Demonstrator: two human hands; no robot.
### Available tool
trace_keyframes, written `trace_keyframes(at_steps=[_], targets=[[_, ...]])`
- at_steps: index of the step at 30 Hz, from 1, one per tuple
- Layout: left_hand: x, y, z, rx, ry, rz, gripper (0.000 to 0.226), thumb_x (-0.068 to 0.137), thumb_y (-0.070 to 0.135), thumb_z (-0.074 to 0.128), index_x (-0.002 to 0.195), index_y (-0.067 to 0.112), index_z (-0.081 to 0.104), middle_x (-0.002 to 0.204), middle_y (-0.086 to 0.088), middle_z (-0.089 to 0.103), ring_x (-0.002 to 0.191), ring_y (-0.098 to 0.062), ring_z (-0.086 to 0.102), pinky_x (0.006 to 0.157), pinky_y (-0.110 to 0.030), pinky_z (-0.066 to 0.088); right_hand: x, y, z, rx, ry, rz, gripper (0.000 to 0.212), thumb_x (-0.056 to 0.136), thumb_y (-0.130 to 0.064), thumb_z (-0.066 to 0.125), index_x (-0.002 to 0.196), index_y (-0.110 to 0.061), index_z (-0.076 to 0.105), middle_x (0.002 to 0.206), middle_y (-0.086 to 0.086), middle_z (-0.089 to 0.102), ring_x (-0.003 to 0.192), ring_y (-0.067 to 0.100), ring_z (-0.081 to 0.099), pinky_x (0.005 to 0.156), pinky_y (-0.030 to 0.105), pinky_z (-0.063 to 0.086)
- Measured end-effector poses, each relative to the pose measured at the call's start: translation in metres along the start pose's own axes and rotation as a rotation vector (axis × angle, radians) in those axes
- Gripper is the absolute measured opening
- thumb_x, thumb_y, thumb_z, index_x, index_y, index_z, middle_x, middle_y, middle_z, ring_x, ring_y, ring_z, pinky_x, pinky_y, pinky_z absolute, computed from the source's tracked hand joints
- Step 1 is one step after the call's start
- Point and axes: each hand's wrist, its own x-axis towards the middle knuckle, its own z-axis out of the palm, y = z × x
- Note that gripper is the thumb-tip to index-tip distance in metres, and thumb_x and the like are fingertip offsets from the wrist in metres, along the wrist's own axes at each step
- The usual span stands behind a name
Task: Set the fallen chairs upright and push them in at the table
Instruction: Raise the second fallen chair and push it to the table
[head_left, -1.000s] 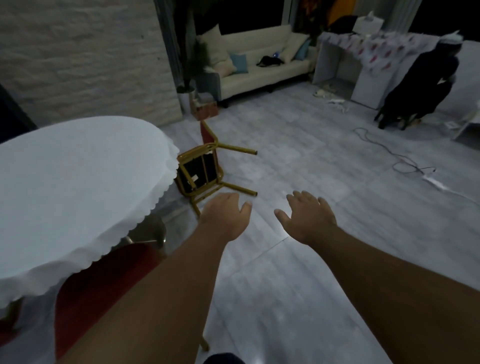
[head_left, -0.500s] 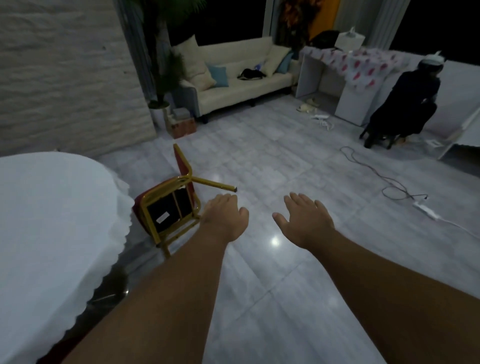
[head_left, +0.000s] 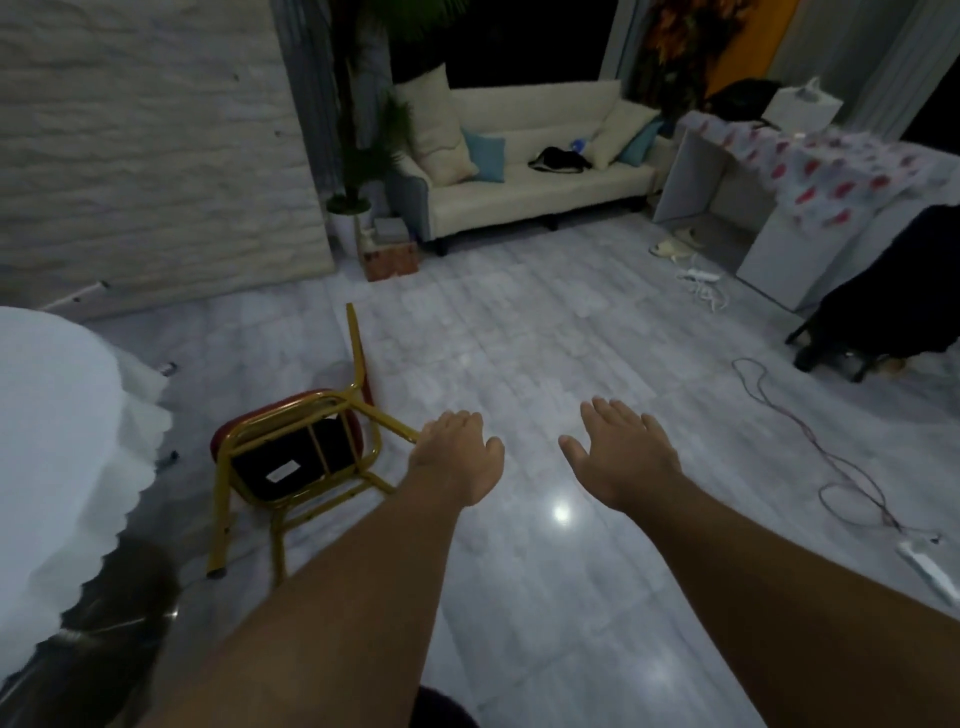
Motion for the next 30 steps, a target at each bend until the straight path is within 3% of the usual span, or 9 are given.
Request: trace_keyframes(at_steps=[8, 10, 12, 15, 18, 20, 24, 30], targets=[[0.184, -0.005, -0.012, -0.025, 0.040, -0.126, 0.050, 0.100, 0.033, 0.037, 0.139, 0.006, 0.049, 0.144, -0.013, 0.052, 0.135, -0.030, 0.045, 0.116, -0.042, 0.033, 0.202, 0.022, -0.012, 0.018, -0.007, -0.111, 0.071, 0.103, -0.056, 0.025, 0.161, -0.016, 0.014, 0.170, 0.002, 0.012, 0.157, 0.019, 0.008, 0.127, 0.045, 0.007], [0.229, -0.006, -0.013, -0.041, 0.022, -0.148, 0.058, 0.095, 0.039, 0.031, 0.138, 0.005, 0.050, 0.143, -0.015, 0.053, 0.134, -0.032, 0.046, 0.115, -0.044, 0.034, 0.249, 0.026, -0.016, 0.014, -0.023, -0.124, 0.071, 0.103, -0.055, 0.026, 0.160, -0.016, 0.015, 0.169, 0.003, 0.013, 0.156, 0.020, 0.009, 0.126, 0.046, 0.008], [0.271, 0.000, -0.021, -0.037, 0.000, -0.153, 0.070, 0.090, 0.043, 0.023, 0.142, 0.003, 0.046, 0.148, -0.016, 0.048, 0.139, -0.032, 0.041, 0.119, -0.043, 0.027, 0.296, 0.033, -0.020, 0.001, -0.029, -0.136, 0.071, 0.103, -0.056, 0.026, 0.160, -0.016, 0.015, 0.169, 0.004, 0.013, 0.156, 0.021, 0.010, 0.126, 0.047, 0.009], [0.333, 0.007, -0.031, -0.057, -0.016, -0.179, 0.058, 0.103, 0.037, 0.032, 0.148, 0.003, 0.039, 0.157, -0.015, 0.039, 0.147, -0.031, 0.031, 0.123, -0.041, 0.019, 0.363, 0.042, -0.027, 0.012, -0.052, -0.161, 0.070, 0.103, -0.055, 0.026, 0.160, -0.016, 0.016, 0.169, 0.004, 0.014, 0.156, 0.021, 0.010, 0.126, 0.046, 0.009], [0.402, 0.014, -0.039, -0.053, -0.025, -0.214, 0.059, 0.105, 0.037, 0.034, 0.153, 0.004, 0.032, 0.163, -0.015, 0.030, 0.152, -0.031, 0.024, 0.126, -0.041, 0.015, 0.433, 0.053, -0.032, 0.033, -0.081, -0.192, 0.070, 0.103, -0.055, 0.025, 0.160, -0.016, 0.016, 0.169, 0.004, 0.014, 0.157, 0.021, 0.009, 0.126, 0.047, 0.008], [0.447, 0.015, -0.041, -0.048, -0.022, -0.257, 0.061, 0.105, 0.038, 0.033, 0.155, 0.005, 0.030, 0.164, -0.015, 0.028, 0.153, -0.031, 0.022, 0.127, -0.042, 0.015, 0.484, 0.058, -0.034, 0.021, -0.091, -0.238, 0.070, 0.103, -0.055, 0.024, 0.160, -0.016, 0.015, 0.169, 0.005, 0.013, 0.157, 0.022, 0.008, 0.126, 0.047, 0.007], [0.515, 0.013, -0.048, -0.075, 0.042, -0.391, 0.054, 0.103, 0.036, 0.037, 0.145, 0.004, 0.043, 0.151, -0.017, 0.046, 0.141, -0.033, 0.039, 0.120, -0.042, 0.026, 0.579, 0.063, -0.046, 0.005, -0.135, -0.369, 0.070, 0.103, -0.055, 0.024, 0.160, -0.015, 0.016, 0.169, 0.006, 0.012, 0.157, 0.022, 0.008, 0.126, 0.047, 0.007], [0.588, -0.003, -0.077, -0.168, 0.102, -0.597, 0.055, 0.105, 0.036, 0.036, 0.150, 0.004, 0.037, 0.157, -0.016, 0.039, 0.147, -0.033, 0.031, 0.122, -0.040, 0.019, 0.702, 0.040, -0.070, -0.073, -0.153, -0.562, 0.069, 0.103, -0.054, 0.025, 0.160, -0.014, 0.018, 0.169, 0.006, 0.015, 0.156, 0.023, 0.011, 0.126, 0.047, 0.009]])
